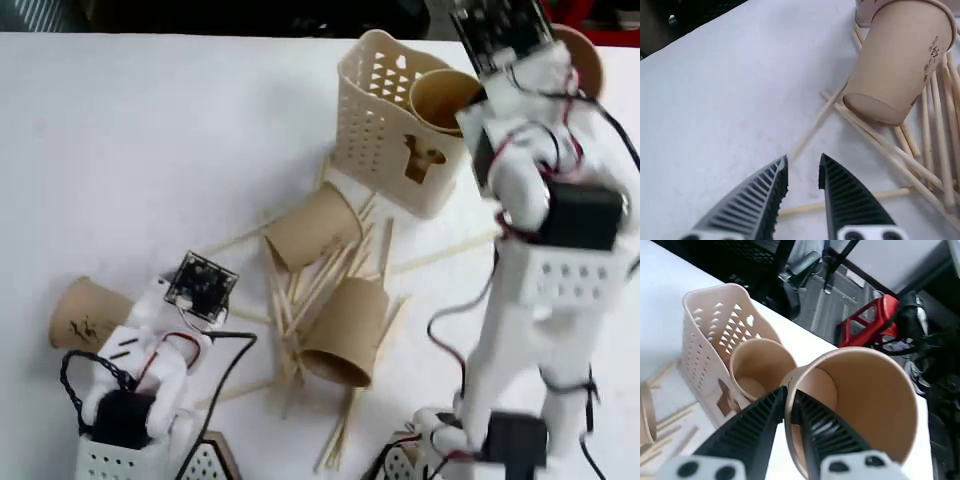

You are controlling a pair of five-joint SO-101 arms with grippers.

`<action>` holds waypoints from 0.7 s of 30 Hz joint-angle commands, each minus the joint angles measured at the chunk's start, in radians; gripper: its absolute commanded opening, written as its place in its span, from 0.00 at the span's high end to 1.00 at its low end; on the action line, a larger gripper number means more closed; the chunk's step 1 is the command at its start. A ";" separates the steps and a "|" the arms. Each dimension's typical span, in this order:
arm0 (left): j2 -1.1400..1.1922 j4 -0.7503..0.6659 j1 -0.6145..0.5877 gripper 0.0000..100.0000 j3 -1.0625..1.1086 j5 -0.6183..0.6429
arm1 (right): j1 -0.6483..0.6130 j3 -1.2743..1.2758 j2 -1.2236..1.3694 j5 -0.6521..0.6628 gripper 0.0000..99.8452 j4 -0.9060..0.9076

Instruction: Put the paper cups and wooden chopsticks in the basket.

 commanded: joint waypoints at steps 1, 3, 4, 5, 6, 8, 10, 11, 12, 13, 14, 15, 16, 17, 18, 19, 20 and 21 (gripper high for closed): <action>-0.007 -0.018 -0.007 0.88 -0.005 0.015 | -0.036 -0.143 0.096 -0.012 0.98 0.004; -0.007 -0.017 -0.007 0.88 -0.005 0.014 | -0.045 -0.195 0.150 -0.012 0.98 0.018; -0.007 -0.017 -0.007 0.88 -0.005 0.012 | -0.053 -0.222 0.171 -0.012 0.98 0.035; -0.007 -0.017 -0.007 0.88 -0.005 0.012 | -0.061 -0.250 0.194 -0.014 0.98 0.053; -0.007 -0.017 -0.007 0.88 -0.005 0.012 | -0.070 -0.278 0.216 -0.014 0.98 0.073; -0.007 -0.017 -0.007 0.88 -0.005 0.012 | -0.088 -0.313 0.255 -0.015 0.98 0.097; -0.007 -0.017 -0.007 0.88 -0.005 0.012 | -0.099 -0.331 0.294 -0.015 0.98 0.110; -0.007 -0.017 -0.007 0.88 -0.005 0.012 | -0.102 -0.333 0.312 -0.015 0.98 0.110; -0.007 -0.017 -0.007 0.88 -0.005 0.012 | -0.102 -0.333 0.329 -0.015 0.98 0.110; -0.007 -0.015 -0.007 0.88 -0.005 0.012 | -0.102 -0.333 0.346 -0.015 0.98 0.110; -0.007 -0.008 -0.007 0.88 -0.005 0.012 | -0.101 -0.334 0.361 -0.015 0.98 0.110; -0.007 -0.005 -0.007 0.88 -0.005 0.012 | -0.097 -0.334 0.372 -0.015 0.98 0.110; -0.007 -0.003 -0.007 0.88 -0.005 0.012 | -0.094 -0.336 0.380 -0.015 0.98 0.110; -0.007 -0.003 -0.007 0.88 -0.005 0.012 | -0.094 -0.338 0.386 -0.015 0.98 0.110; -0.007 -0.003 -0.007 0.88 -0.005 0.012 | -0.093 -0.339 0.387 -0.015 0.98 0.116; -0.007 -0.003 -0.007 0.88 -0.005 0.011 | -0.093 -0.339 0.387 -0.011 0.98 0.124; -0.007 -0.003 -0.007 0.88 -0.005 0.011 | -0.093 -0.339 0.387 -0.011 0.97 0.128; -0.007 -0.003 -0.007 0.88 -0.005 0.011 | -0.094 -0.341 0.387 -0.011 0.95 0.139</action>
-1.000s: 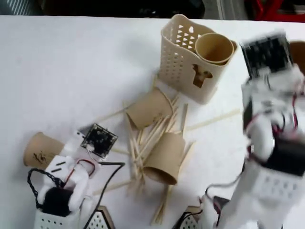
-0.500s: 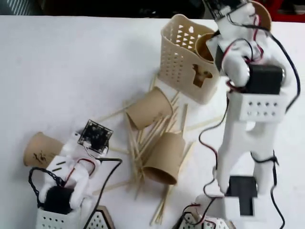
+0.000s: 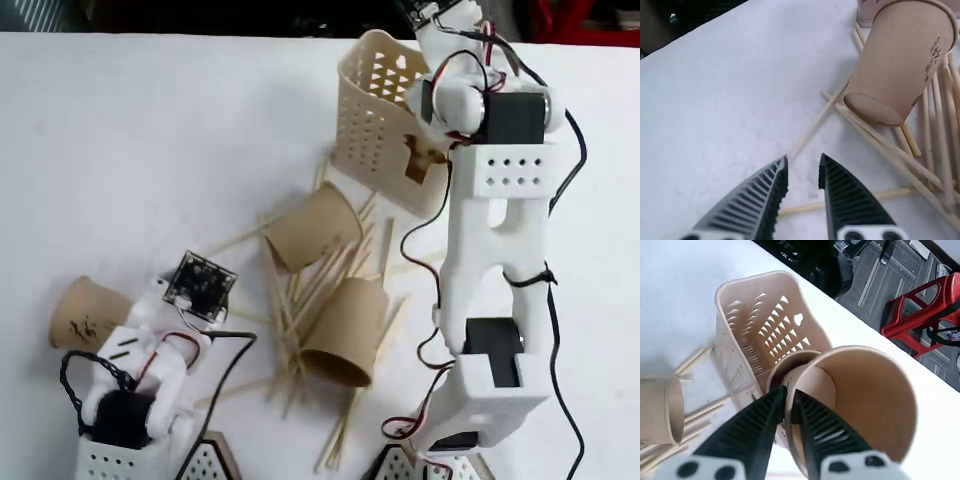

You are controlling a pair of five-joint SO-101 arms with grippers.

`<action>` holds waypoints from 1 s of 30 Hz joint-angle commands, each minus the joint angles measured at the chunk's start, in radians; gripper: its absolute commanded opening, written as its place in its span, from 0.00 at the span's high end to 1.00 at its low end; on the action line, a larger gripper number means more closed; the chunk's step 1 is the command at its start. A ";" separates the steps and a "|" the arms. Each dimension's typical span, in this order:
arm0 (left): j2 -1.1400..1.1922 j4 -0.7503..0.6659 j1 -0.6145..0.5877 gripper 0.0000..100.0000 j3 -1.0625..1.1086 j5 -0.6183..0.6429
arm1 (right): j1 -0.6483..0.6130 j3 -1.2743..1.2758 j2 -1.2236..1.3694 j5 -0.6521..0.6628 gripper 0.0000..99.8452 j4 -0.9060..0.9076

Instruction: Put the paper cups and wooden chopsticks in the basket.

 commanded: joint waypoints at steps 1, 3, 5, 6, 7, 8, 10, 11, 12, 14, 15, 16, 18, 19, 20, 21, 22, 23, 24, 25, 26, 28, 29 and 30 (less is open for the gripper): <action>-0.007 -0.003 -0.005 0.88 -0.005 0.009 | -0.005 -0.049 -0.015 -0.003 0.91 0.025; -0.007 -0.003 -0.005 0.88 -0.005 0.009 | -0.010 -0.077 -0.021 -0.003 0.85 0.070; -0.007 -0.003 -0.005 0.88 -0.005 0.009 | -0.025 -0.129 -0.038 -0.006 0.80 0.131; -0.007 -0.003 -0.005 0.88 -0.005 0.009 | -0.035 -0.163 -0.048 -0.006 0.79 0.171; -0.007 -0.003 -0.005 0.88 -0.005 0.009 | -0.050 -0.195 -0.062 -0.003 0.80 0.209; -0.007 -0.003 -0.007 0.88 -0.005 0.009 | -0.065 -0.216 -0.077 -0.003 0.80 0.231; -0.007 -0.003 -0.021 0.88 -0.005 0.009 | -0.076 -0.210 -0.128 -0.006 0.79 0.231; -0.007 -0.006 -0.035 0.88 -0.005 0.009 | -0.082 -0.189 -0.157 -0.006 0.79 0.231; -0.007 -0.009 -0.050 0.88 -0.005 0.014 | -0.085 -0.150 -0.188 -0.006 0.79 0.231; -0.007 -0.009 -0.073 0.88 -0.005 0.015 | -0.111 -0.063 -0.257 -0.003 0.79 0.229; -0.007 -0.009 -0.081 0.88 -0.005 0.015 | -0.125 -0.009 -0.297 -0.003 0.79 0.229; -0.007 -0.009 -0.085 0.88 -0.005 0.017 | -0.142 0.049 -0.338 -0.002 0.79 0.229; -0.007 -0.009 -0.085 0.88 -0.005 0.017 | -0.180 0.172 -0.426 -0.002 0.79 0.228; -0.007 -0.009 -0.085 0.88 -0.005 0.017 | -0.200 0.235 -0.472 -0.002 0.79 0.228; -0.007 -0.009 -0.085 0.88 -0.005 0.017 | -0.220 0.296 -0.516 -0.002 0.79 0.228; -0.007 -0.009 -0.085 0.88 -0.005 0.017 | -0.239 0.359 -0.562 -0.002 0.79 0.228; -0.007 -0.011 -0.085 0.88 -0.005 0.017 | -0.259 0.416 -0.605 -0.002 0.79 0.228; -0.007 -0.011 -0.085 0.88 -0.005 0.017 | -0.277 0.476 -0.648 -0.002 0.79 0.228; -0.007 -0.011 -0.085 0.88 -0.005 0.017 | -0.297 0.535 -0.688 -0.002 0.79 0.228; -0.007 -0.011 -0.087 0.88 -0.005 0.017 | -0.312 0.592 -0.728 -0.005 0.79 0.228; -0.007 -0.011 -0.087 0.88 -0.005 0.017 | -0.332 0.651 -0.763 -0.006 0.79 0.226; -0.007 -0.011 -0.087 0.88 -0.005 0.017 | -0.371 0.758 -0.829 -0.008 0.79 0.226; -0.007 -0.011 -0.087 0.88 -0.006 0.017 | -0.390 0.806 -0.858 -0.008 0.79 0.226; -0.007 -0.011 -0.087 0.88 -0.006 0.017 | -0.412 0.852 -0.888 -0.008 0.79 0.226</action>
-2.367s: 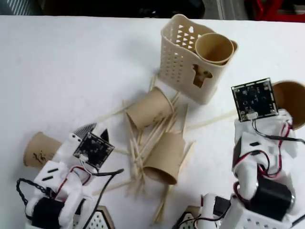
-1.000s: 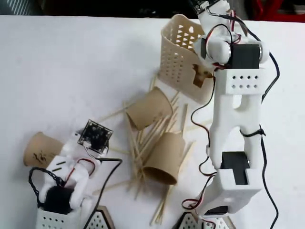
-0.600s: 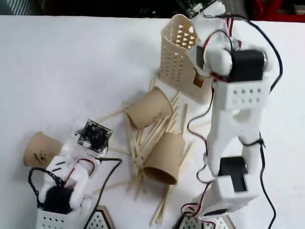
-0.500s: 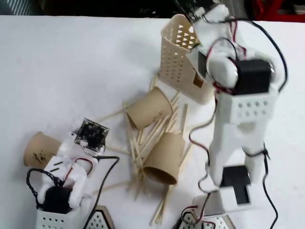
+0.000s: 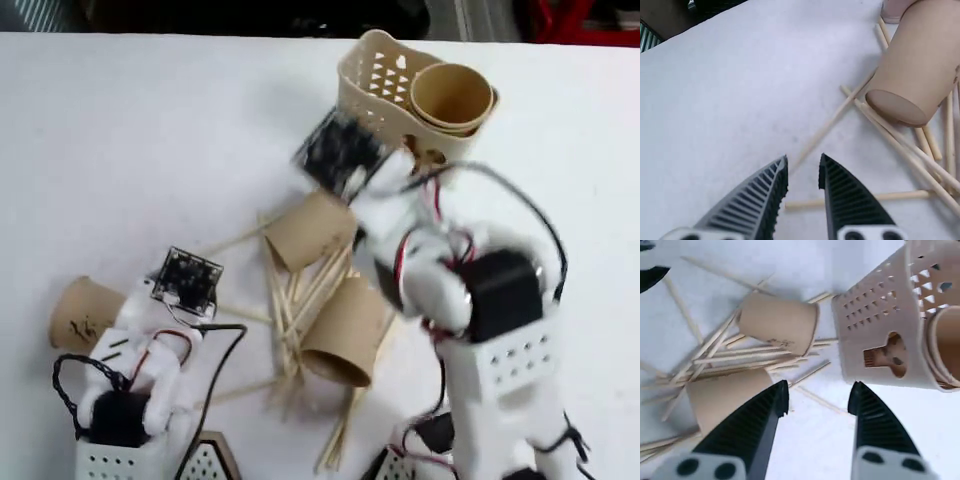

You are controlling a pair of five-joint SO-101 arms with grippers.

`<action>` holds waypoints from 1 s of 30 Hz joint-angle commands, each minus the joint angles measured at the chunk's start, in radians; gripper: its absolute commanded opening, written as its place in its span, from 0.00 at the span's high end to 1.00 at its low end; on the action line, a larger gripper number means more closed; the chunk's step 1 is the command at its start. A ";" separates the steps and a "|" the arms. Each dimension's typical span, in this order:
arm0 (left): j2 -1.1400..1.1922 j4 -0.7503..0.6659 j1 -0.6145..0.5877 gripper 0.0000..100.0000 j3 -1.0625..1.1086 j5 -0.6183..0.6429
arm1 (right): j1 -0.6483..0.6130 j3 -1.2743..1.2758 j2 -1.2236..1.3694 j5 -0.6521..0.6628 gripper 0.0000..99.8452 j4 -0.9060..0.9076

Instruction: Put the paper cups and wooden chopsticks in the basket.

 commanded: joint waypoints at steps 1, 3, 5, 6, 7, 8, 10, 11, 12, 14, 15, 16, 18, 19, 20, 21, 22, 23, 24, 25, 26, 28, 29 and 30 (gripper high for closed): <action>-0.007 -0.011 -0.010 0.88 -0.006 0.011 | -0.073 0.150 -0.117 -0.009 0.79 0.002; -0.007 -0.011 -0.010 0.88 -0.008 0.011 | -0.127 0.236 -0.173 -0.011 0.79 0.002; -0.007 -0.011 -0.010 0.88 -0.008 0.011 | -0.182 0.318 -0.225 -0.011 0.79 0.002; -0.007 -0.011 -0.010 0.88 -0.008 0.011 | -0.208 0.356 -0.251 -0.011 0.79 0.002; -0.007 -0.011 -0.010 0.88 -0.008 0.011 | -0.234 0.394 -0.275 -0.014 0.79 0.002; -0.007 -0.011 -0.010 0.88 -0.008 0.011 | -0.260 0.436 -0.297 -0.028 0.79 0.002; -0.007 -0.011 -0.010 0.88 -0.009 0.011 | -0.309 0.506 -0.326 -0.077 0.79 0.002; -0.007 -0.011 -0.012 0.88 -0.009 0.011 | -0.332 0.537 -0.338 -0.095 0.79 0.001; -0.007 -0.011 -0.019 0.88 -0.011 0.011 | -0.354 0.569 -0.346 -0.109 0.79 -0.005; -0.007 -0.020 -0.044 0.88 -0.011 0.012 | -0.383 0.634 -0.357 -0.127 0.79 -0.030; -0.007 -0.028 -0.058 0.88 -0.011 0.012 | -0.392 0.666 -0.358 -0.129 0.79 -0.048; -0.007 -0.032 -0.070 0.88 -0.011 0.014 | -0.394 0.700 -0.358 -0.130 0.79 -0.067; -0.007 -0.032 -0.087 0.88 -0.011 0.025 | -0.400 0.769 -0.358 -0.127 0.79 -0.117; -0.007 -0.032 -0.087 0.88 -0.011 0.040 | -0.401 0.799 -0.358 -0.124 0.79 -0.143; -0.007 -0.032 -0.088 0.88 -0.011 0.048 | -0.401 0.821 -0.358 -0.124 0.79 -0.163; -0.007 -0.032 -0.088 0.88 -0.011 0.054 | -0.401 0.836 -0.358 -0.123 0.79 -0.180; -0.007 -0.032 -0.088 0.88 -0.011 0.054 | -0.401 0.844 -0.358 -0.123 0.79 -0.194; -0.007 -0.032 -0.088 0.88 -0.011 0.054 | -0.401 0.850 -0.358 -0.123 0.79 -0.206; -0.007 -0.032 -0.088 0.88 -0.012 0.054 | -0.403 0.855 -0.358 -0.123 0.79 -0.219; -0.007 -0.032 -0.088 0.88 -0.012 0.054 | -0.403 0.864 -0.357 -0.123 0.79 -0.229; -0.007 -0.032 -0.088 0.88 -0.012 0.054 | -0.403 0.876 -0.357 -0.121 0.79 -0.245; -0.007 -0.032 -0.088 0.88 -0.012 0.054 | -0.400 0.918 -0.351 -0.120 0.79 -0.286; -0.007 -0.032 -0.088 0.88 -0.012 0.054 | -0.400 0.944 -0.351 -0.107 0.79 -0.312; -0.007 -0.032 -0.088 0.88 -0.012 0.054 | -0.398 0.973 -0.352 -0.074 0.79 -0.338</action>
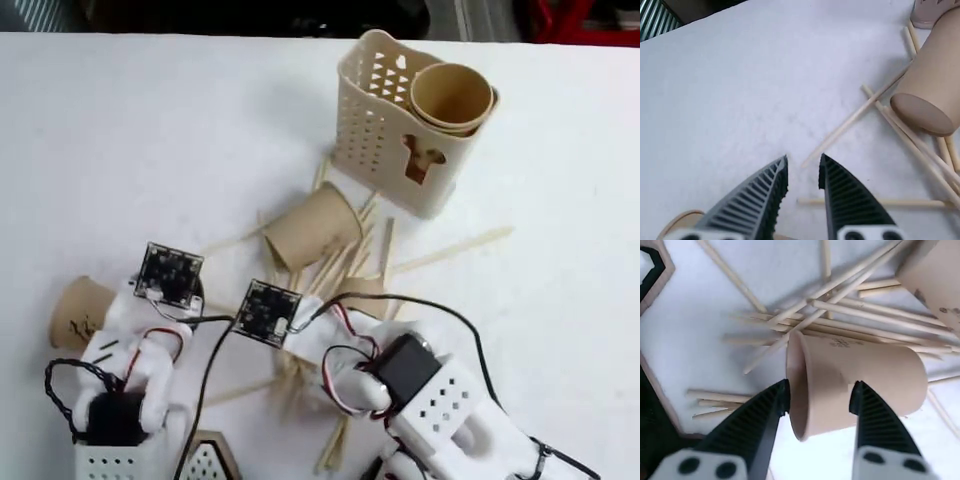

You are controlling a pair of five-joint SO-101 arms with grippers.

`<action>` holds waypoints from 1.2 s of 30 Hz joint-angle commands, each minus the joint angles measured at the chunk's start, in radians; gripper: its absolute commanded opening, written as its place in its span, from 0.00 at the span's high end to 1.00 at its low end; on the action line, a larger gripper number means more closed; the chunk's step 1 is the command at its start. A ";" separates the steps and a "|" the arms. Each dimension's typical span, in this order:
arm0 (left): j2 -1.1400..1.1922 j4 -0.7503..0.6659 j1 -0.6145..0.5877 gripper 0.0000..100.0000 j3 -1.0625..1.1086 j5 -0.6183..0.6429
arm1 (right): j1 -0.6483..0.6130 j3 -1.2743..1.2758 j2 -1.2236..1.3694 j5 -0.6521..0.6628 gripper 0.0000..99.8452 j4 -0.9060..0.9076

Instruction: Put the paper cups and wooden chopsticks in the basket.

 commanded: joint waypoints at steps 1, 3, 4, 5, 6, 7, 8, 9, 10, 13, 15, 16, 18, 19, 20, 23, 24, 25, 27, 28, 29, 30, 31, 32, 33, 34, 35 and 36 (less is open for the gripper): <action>-0.007 -0.023 -0.008 0.88 -0.012 0.011 | -0.001 0.066 -0.015 0.084 0.79 -0.088; -0.007 -0.023 -0.008 0.88 -0.012 0.011 | 0.002 0.112 -0.015 0.146 0.79 -0.143; -0.007 -0.023 -0.008 0.88 -0.012 0.011 | 0.018 0.124 -0.015 0.170 0.79 -0.163; -0.007 -0.023 -0.008 0.88 -0.012 0.011 | 0.041 0.130 -0.015 0.186 0.79 -0.182; -0.007 -0.023 -0.008 0.88 -0.012 0.011 | 0.068 0.130 -0.015 0.199 0.79 -0.197; -0.007 -0.023 -0.008 0.88 -0.012 0.011 | 0.099 0.130 -0.015 0.210 0.79 -0.213; -0.007 -0.023 -0.008 0.88 -0.012 0.011 | 0.130 0.130 -0.015 0.216 0.79 -0.226; -0.007 -0.023 -0.008 0.88 -0.012 0.011 | 0.156 0.130 -0.015 0.229 0.79 -0.240; -0.007 -0.023 -0.008 0.88 -0.012 0.011 | 0.179 0.130 -0.015 0.245 0.80 -0.249; -0.007 -0.023 -0.008 0.88 -0.012 0.011 | 0.237 0.130 -0.016 0.290 0.85 -0.280; -0.007 -0.023 -0.008 0.88 -0.012 0.011 | 0.274 0.129 -0.016 0.319 0.93 -0.308; -0.007 -0.023 -0.008 0.88 -0.012 0.011 | 0.291 0.127 -0.016 0.331 0.97 -0.325; -0.007 -0.023 -0.008 0.88 -0.012 0.011 | 0.331 0.112 -0.016 0.338 0.98 -0.343; -0.008 -0.023 -0.008 0.88 -0.012 0.011 | 0.349 0.094 -0.016 0.341 0.97 -0.341; -0.008 -0.023 -0.008 0.88 -0.012 0.011 | 0.364 0.071 -0.016 0.341 0.97 -0.340; -0.008 -0.023 -0.008 0.88 -0.012 0.011 | 0.404 -0.038 -0.016 0.342 0.98 -0.289; -0.008 -0.023 -0.008 0.88 -0.012 0.011 | 0.412 -0.086 -0.016 0.342 0.98 -0.260; -0.008 -0.023 -0.008 0.88 -0.012 0.011 | 0.415 -0.137 -0.016 0.342 0.98 -0.228; -0.008 -0.023 -0.008 0.88 -0.012 0.011 | 0.427 -0.242 -0.016 0.341 0.98 -0.157; -0.008 -0.023 -0.008 0.88 -0.012 0.011 | 0.433 -0.295 -0.012 0.338 0.98 -0.130; -0.008 -0.023 -0.008 0.88 -0.012 0.011 | 0.443 -0.344 -0.007 0.338 0.98 -0.102; -0.008 -0.023 -0.008 0.88 -0.012 0.011 | 0.452 -0.385 -0.007 0.338 0.98 -0.082; -0.008 -0.023 -0.008 0.88 -0.012 0.011 | 0.461 -0.422 -0.007 0.336 0.98 -0.065; -0.008 -0.023 -0.008 0.88 -0.012 0.011 | 0.469 -0.454 -0.007 0.334 0.98 -0.051; -0.008 -0.023 -0.008 0.88 -0.012 0.011 | 0.476 -0.485 -0.007 0.325 0.98 -0.042; -0.008 -0.023 -0.007 0.88 -0.012 0.011 | 0.486 -0.512 -0.007 0.304 0.98 -0.039; -0.008 -0.023 -0.007 0.88 -0.012 0.011 | 0.493 -0.539 -0.007 0.281 0.98 -0.038; -0.008 -0.023 -0.007 0.88 -0.012 0.011 | 0.499 -0.565 -0.005 0.262 0.98 -0.038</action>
